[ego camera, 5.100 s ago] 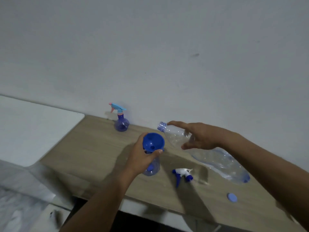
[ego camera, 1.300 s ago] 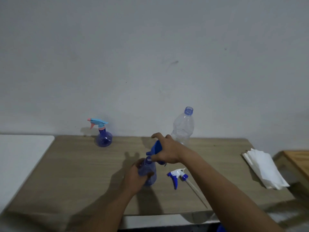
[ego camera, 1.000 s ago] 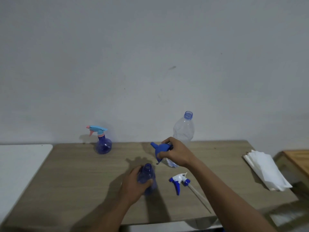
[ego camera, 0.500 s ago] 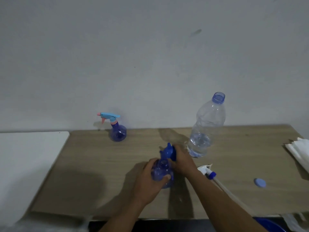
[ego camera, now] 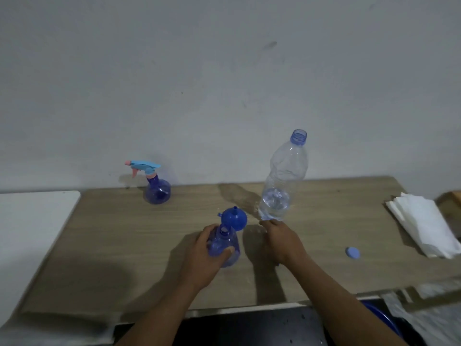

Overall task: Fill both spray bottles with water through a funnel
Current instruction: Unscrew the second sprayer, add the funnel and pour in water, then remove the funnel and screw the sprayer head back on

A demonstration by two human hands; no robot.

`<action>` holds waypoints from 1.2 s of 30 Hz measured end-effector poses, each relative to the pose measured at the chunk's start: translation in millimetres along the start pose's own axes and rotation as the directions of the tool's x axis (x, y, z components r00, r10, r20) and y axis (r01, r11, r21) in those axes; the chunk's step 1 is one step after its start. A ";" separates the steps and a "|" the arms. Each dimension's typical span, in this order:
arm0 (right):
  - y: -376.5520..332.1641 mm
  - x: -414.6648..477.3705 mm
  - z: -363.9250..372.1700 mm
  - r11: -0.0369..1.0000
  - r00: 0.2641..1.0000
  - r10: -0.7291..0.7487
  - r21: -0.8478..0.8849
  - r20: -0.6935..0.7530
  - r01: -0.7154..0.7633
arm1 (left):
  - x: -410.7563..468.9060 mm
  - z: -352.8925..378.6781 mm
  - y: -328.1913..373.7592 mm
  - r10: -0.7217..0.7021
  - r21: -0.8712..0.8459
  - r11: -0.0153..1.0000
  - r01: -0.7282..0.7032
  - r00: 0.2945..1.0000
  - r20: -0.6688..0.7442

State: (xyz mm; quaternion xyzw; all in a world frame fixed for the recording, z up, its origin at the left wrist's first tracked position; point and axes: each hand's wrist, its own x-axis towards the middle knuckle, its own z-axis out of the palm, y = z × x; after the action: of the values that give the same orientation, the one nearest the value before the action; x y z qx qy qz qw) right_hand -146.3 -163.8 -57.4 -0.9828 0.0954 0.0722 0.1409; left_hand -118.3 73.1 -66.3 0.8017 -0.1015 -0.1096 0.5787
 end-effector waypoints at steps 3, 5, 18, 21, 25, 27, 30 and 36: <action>18.9 -18.1 0.6 0.975 0.981 0.168 -0.162 0.098 -0.151 | -1.4 1.7 -0.2 -0.005 -0.014 1.000 0.005 1.000 -0.002; 27.0 -24.7 2.4 0.965 0.957 0.233 -0.164 0.175 -0.205 | -1.8 2.8 -2.0 -0.008 -0.016 1.000 0.008 1.000 -0.004; -11.2 -50.8 -62.0 0.868 0.985 0.138 0.491 -0.106 -0.069 | -8.6 0.0 6.0 0.009 -0.011 1.000 -0.009 1.000 0.029; -48.6 -56.2 -112.9 0.743 0.958 0.133 0.665 -0.254 0.073 | -10.1 -1.4 7.8 -0.019 -0.052 0.998 0.021 0.999 0.030; -93.9 -63.7 -165.1 0.495 0.919 0.127 0.827 -0.374 0.268 | -5.5 -1.4 2.3 -0.030 -0.053 0.998 0.034 0.997 0.073; -112.0 -63.9 -176.3 0.446 0.897 0.113 0.828 -0.428 0.339 | -3.4 -1.3 2.1 -0.028 -0.059 0.998 0.032 0.997 0.065; -131.3 -60.7 -176.9 0.405 0.865 0.109 0.816 -0.490 0.412 | -5.5 -1.2 5.7 -0.016 -0.077 0.997 0.021 0.998 0.061; -143.0 -52.2 -154.9 0.420 0.853 0.133 0.808 -0.504 0.412 | -5.6 -7.0 6.6 -0.001 -0.094 0.995 0.011 0.995 0.099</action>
State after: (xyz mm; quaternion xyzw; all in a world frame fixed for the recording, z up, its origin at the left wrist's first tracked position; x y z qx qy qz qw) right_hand -149.5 -65.4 136.2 -0.7408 0.0656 -0.2569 0.6171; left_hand -121.9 79.1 -57.6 0.7672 -0.1223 -0.1556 0.6101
